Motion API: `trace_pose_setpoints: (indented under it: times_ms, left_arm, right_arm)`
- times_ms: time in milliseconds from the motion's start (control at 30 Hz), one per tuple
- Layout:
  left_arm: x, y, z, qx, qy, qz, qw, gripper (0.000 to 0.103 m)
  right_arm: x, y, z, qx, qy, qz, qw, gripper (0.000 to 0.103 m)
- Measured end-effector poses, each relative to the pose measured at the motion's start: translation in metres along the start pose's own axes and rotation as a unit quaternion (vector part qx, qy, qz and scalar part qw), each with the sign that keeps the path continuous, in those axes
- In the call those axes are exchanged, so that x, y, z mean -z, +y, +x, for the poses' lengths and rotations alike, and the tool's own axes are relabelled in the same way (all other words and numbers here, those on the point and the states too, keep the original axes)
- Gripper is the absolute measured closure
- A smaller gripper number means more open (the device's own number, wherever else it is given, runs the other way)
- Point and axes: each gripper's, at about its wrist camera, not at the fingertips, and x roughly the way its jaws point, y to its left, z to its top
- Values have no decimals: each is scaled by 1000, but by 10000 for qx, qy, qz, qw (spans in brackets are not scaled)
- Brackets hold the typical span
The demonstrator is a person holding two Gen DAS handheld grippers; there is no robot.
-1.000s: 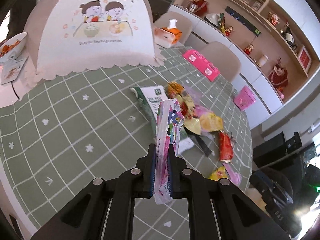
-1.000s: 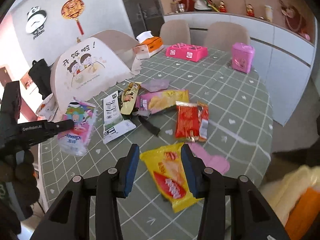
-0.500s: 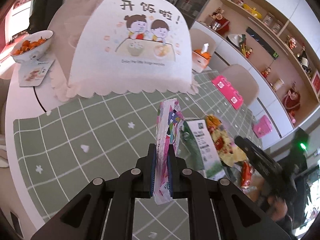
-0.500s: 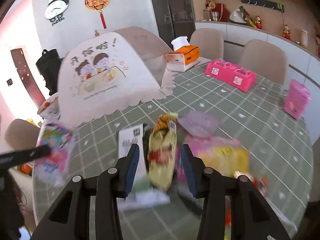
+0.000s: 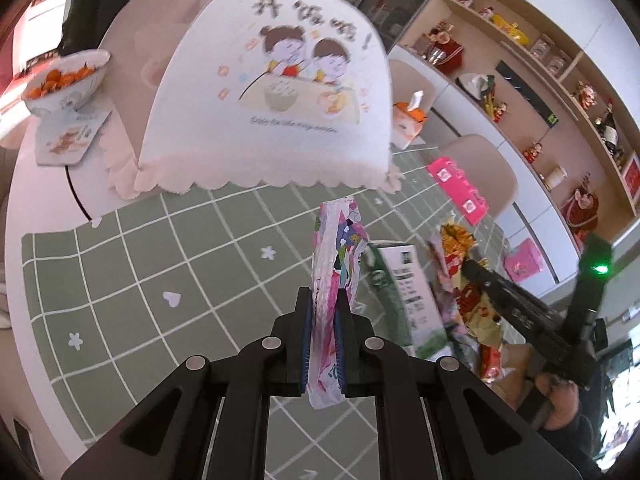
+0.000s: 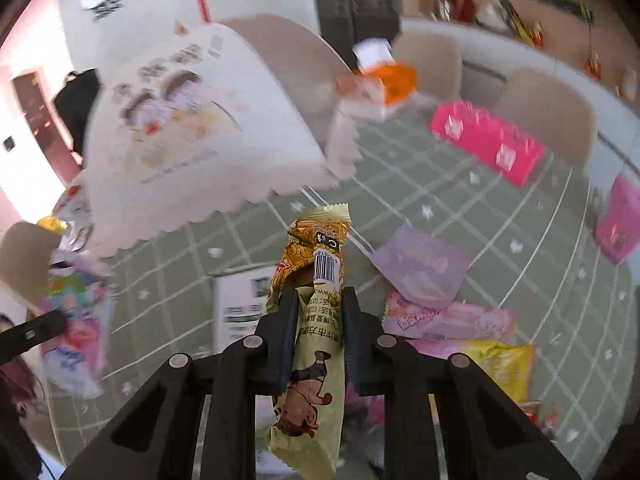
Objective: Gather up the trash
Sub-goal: 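Grasp the yellow snack stick packet with the right tool while the left holds the pink packet, then carry both packets over the bin and open both tools to drop them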
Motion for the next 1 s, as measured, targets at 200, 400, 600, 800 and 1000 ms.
trace_pose_setpoints:
  times_ms: [200,400,600,800,1000]
  left_arm:
    - [11,-52,-49,44,-508,353,9981,92]
    - [31,-109,-105,72,-939,677,9933,92]
    - [68,-171,-156,177,-1301,1051,9857,92]
    - [126,-232,-186,367,-1364,1338,9809,92]
    - [178,-289,-185,712,-1077,1646,9779,92]
  right_arm:
    - [-4,4,-91,-296,-628,-36,9976,84]
    - [9,-10,-179,-416,-1035,-46,9938,84]
    - [47,-33,-273,-422,-1473,-46,9882,84]
    - [92,-68,-346,-312,-1747,66,9841,84]
    - [146,-111,-404,-23,-1927,313,9808,84]
